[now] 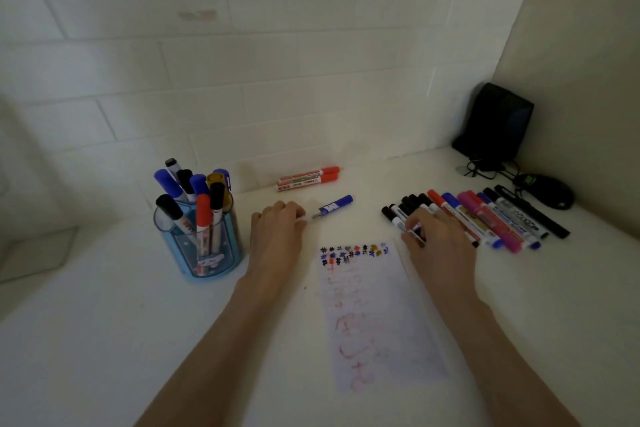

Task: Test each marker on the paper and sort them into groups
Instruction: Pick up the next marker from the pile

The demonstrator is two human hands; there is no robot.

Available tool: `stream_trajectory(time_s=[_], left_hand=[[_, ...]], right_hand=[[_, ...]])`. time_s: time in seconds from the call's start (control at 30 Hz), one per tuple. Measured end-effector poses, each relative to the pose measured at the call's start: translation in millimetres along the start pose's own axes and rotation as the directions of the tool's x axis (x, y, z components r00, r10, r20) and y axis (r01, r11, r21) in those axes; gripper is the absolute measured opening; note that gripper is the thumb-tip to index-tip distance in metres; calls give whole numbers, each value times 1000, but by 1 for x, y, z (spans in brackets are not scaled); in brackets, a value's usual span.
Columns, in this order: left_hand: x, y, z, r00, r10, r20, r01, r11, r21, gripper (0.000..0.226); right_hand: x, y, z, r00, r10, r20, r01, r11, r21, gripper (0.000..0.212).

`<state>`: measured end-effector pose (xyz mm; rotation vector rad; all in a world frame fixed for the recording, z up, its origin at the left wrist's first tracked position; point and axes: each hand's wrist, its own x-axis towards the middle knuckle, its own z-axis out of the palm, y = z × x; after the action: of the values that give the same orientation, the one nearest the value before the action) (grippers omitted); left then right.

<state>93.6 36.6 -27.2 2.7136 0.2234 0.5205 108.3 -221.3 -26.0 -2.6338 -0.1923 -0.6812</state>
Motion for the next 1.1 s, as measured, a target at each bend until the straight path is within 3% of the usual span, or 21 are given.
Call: stream_trajectory(time_s=[0.1, 0.17, 0.3, 0.43, 0.53, 0.6, 0.63, 0.7, 0.77, 0.8, 0.97, 1.1], left_hand=[[-8, 4, -3, 998, -61, -29, 50, 956, -290, 18], [-12, 9, -9, 997, -79, -25, 60, 898, -437, 14], [-17, 27, -23, 993, 103, 58, -44, 775, -630, 13], [-24, 35, -28, 972, 228, 62, -112, 674, -730, 16], [-26, 31, -29, 958, 271, 97, -105, 642, -760, 22], [-26, 29, -30, 958, 270, 94, -99, 622, -777, 26], [-26, 28, -31, 959, 273, 79, -114, 627, -771, 30], [-27, 27, -31, 954, 291, 73, -151, 677, -721, 37], [-29, 28, -31, 942, 313, 119, -149, 710, -688, 32], [-31, 30, -30, 935, 328, 138, -153, 722, -674, 27], [-37, 32, -24, 897, 400, 188, -257, 818, -515, 23], [-36, 38, -28, 869, 448, 211, -269, 785, -559, 26]], right_hand=[[1, 0, 2, 999, -6, -49, 6, 1000, 15, 20], [0, -7, 1, 987, -95, -126, 108, 989, 105, 29], [-6, -32, 2, 938, -325, -118, 341, 928, 153, 56], [-4, -32, 4, 906, -349, -241, 389, 910, 142, 28], [-3, -27, -1, 899, -329, -288, 376, 918, 125, 19], [-3, -29, -5, 928, -272, -256, 325, 926, 192, 18], [-3, -32, -6, 966, -188, -178, 239, 912, 335, 22], [-4, -42, -9, 996, -22, 83, -41, 723, 689, 30], [-7, -47, -9, 976, 4, 217, -191, 494, 848, 27], [-9, -50, -8, 972, -9, 234, -205, 444, 872, 24], [-13, -54, -7, 957, -55, 285, -230, 452, 862, 30], [-9, -54, -10, 955, -110, 275, -194, 472, 860, 31]])
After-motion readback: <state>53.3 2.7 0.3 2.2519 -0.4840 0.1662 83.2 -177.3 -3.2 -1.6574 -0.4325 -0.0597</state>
